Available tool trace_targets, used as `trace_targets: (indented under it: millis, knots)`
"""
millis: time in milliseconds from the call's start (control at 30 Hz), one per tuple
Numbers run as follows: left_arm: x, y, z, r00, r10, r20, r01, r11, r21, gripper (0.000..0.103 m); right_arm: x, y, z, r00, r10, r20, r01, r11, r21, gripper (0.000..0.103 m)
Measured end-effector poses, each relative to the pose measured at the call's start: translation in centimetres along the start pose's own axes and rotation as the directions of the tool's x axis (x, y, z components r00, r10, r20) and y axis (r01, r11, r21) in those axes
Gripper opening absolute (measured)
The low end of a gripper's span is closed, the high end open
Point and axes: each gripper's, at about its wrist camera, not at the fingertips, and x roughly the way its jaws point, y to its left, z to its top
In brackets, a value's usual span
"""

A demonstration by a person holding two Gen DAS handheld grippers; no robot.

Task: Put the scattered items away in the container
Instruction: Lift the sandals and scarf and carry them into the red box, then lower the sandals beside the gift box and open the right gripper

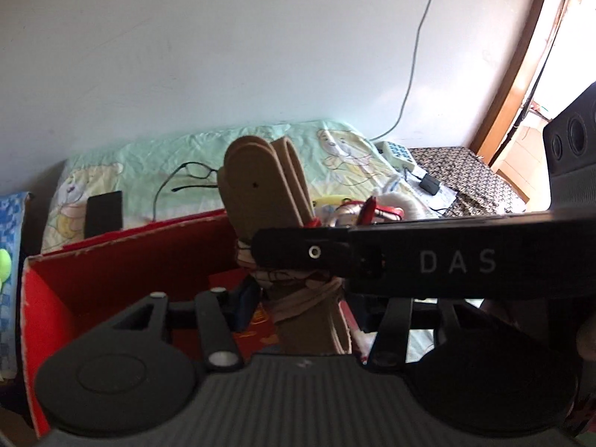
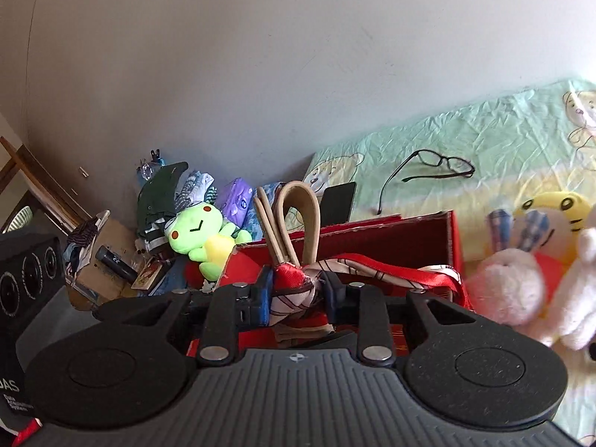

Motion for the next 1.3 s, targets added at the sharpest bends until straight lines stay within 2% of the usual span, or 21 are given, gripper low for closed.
trace_targets:
  millis: [133, 200, 333, 433, 567, 600, 733, 833, 933, 1033, 1133, 1300]
  knots:
    - [1.6, 4.1, 0.1, 0.997, 0.034, -0.066, -0.035, 0.999, -0.007, 0.052, 4.3, -0.1, -0.3, 0.998, -0.009, -0.056, 0.014, 0.995, 0.103, 0.029]
    - [2.9, 5.8, 0.0, 0.993, 0.031, -0.115, -0.033, 0.999, -0.017, 0.051, 6.2, -0.5, -0.8, 0.994, -0.035, -0.100, 0.048, 0.990, 0.129, 0.029]
    - [5.6, 7.6, -1.1, 0.977, 0.036, -0.209, -0.033, 0.999, 0.020, 0.048, 9.2, -1.9, -1.7, 0.976, -0.091, -0.198, 0.127, 0.976, 0.175, 0.029]
    - [8.2, 8.8, -2.0, 0.960, 0.021, -0.278, -0.018, 1.000, 0.015, 0.047, 11.0, -2.7, -2.2, 0.951, -0.142, -0.274, 0.191, 0.968, 0.162, 0.029]
    - [10.3, 9.4, -2.5, 0.938, 0.019, -0.346, -0.011, 1.000, 0.025, 0.047, 13.3, -3.2, -2.8, 0.896, -0.247, -0.370, 0.298, 0.951, 0.087, 0.027]
    - [10.7, 9.5, -2.6, 0.934, 0.020, -0.356, -0.010, 1.000, 0.030, 0.047, 13.6, -3.4, -2.8, 0.886, -0.253, -0.390, 0.312, 0.945, 0.096, 0.027]
    - [12.6, 10.3, -2.7, 0.908, 0.022, -0.418, -0.011, 1.000, 0.029, 0.049, 13.9, -3.0, -2.4, 0.871, -0.273, -0.408, 0.324, 0.944, 0.059, 0.028]
    - [12.9, 10.6, -2.7, 0.904, 0.005, -0.428, 0.001, 1.000, 0.014, 0.048, 13.6, -3.2, -2.4, 0.875, -0.262, -0.407, 0.313, 0.948, 0.063, 0.029]
    - [13.0, 10.4, -2.7, 0.901, 0.011, -0.433, -0.003, 1.000, 0.021, 0.048, 12.9, -4.3, -2.3, 0.893, -0.228, -0.388, 0.299, 0.945, 0.131, 0.032]
    - [13.4, 10.7, -2.7, 0.892, 0.006, -0.453, -0.007, 1.000, -0.002, 0.050, 12.1, -5.1, -2.3, 0.910, -0.214, -0.354, 0.292, 0.938, 0.184, 0.032]
    - [13.6, 11.1, -2.8, 0.882, -0.015, -0.471, -0.001, 0.999, -0.034, 0.050, 11.0, -5.0, -2.4, 0.935, -0.210, -0.287, 0.275, 0.938, 0.210, 0.032]
    - [13.9, 11.4, -3.1, 0.868, -0.017, -0.497, -0.015, 0.998, -0.060, 0.051, 9.6, -4.8, -2.5, 0.955, -0.221, -0.197, 0.264, 0.938, 0.224, 0.032]
